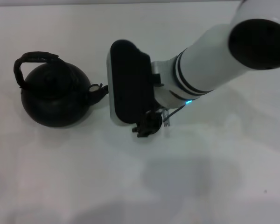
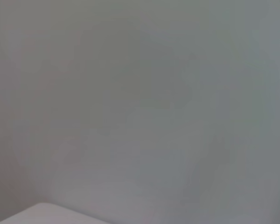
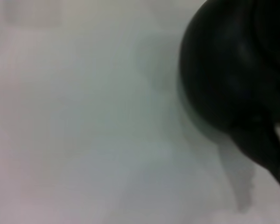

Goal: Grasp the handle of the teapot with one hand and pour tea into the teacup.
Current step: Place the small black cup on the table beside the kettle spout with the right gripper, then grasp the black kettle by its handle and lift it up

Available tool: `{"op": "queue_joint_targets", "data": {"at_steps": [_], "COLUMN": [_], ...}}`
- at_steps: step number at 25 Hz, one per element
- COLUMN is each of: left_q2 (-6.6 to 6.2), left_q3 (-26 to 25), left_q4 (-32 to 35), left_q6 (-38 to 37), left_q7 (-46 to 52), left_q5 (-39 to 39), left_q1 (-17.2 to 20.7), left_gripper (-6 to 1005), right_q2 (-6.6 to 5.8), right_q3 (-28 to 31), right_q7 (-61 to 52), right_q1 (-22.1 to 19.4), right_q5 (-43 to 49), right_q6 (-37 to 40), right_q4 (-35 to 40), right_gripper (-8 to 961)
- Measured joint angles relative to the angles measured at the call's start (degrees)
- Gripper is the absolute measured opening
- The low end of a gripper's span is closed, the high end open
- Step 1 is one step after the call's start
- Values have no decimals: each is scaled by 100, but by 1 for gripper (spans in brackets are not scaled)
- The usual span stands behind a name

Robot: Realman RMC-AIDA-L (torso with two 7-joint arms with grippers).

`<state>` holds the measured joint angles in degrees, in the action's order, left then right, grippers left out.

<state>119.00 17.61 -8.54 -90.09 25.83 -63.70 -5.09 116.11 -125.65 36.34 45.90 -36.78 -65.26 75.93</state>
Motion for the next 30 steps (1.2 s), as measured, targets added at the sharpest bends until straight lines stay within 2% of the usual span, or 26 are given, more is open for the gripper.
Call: {"op": "queue_joint_targets", "data": {"at_steps": [3,4,7,9,12,16,19,23,26,30], "left_q2": [0,1,6,8,8,-2,-4,8,16,3], "left_q3": [-19,-32,-49,-48,-45,-28,-45,-57,-63,4], "left_q4": [2,2,0,-2,1,2,3,11,10,9], "left_q6": [-2,-5,-20,-22,-23,-21,-22,-49,-66,-67], "left_q7": [4,5,9,0,-13,0,4,49,90,94], "left_q5": [1,3,13,16,17,16,25,41,73,-30], "left_q1": [31,39,54,58,60,39,24,-1,-31,-123], "left_gripper": [747,747,747,748,748,749,747,744,743,743], "right_q2": [-19,-19,-33,-38,-58,-102,-118,-130,-131,-131], "right_q3": [215,215,477,520,725,1219,1644,2052,2090,1934], "right_q7": [27,27,26,17,-10,4,46,508,1134,1593], "right_q1": [-397,-397,-953,-1114,-1681,-2359,-2753,-3256,-3603,-3729], "right_q5": [239,239,631,752,1092,1016,628,-491,-1582,-2431], "right_q6": [160,160,430,522,988,1954,2792,4198,5649,7124], "right_q4": [401,401,846,949,1250,1496,1461,1103,642,19], "right_gripper": [868,868,866,866,865,864,864,863,863,863]}}
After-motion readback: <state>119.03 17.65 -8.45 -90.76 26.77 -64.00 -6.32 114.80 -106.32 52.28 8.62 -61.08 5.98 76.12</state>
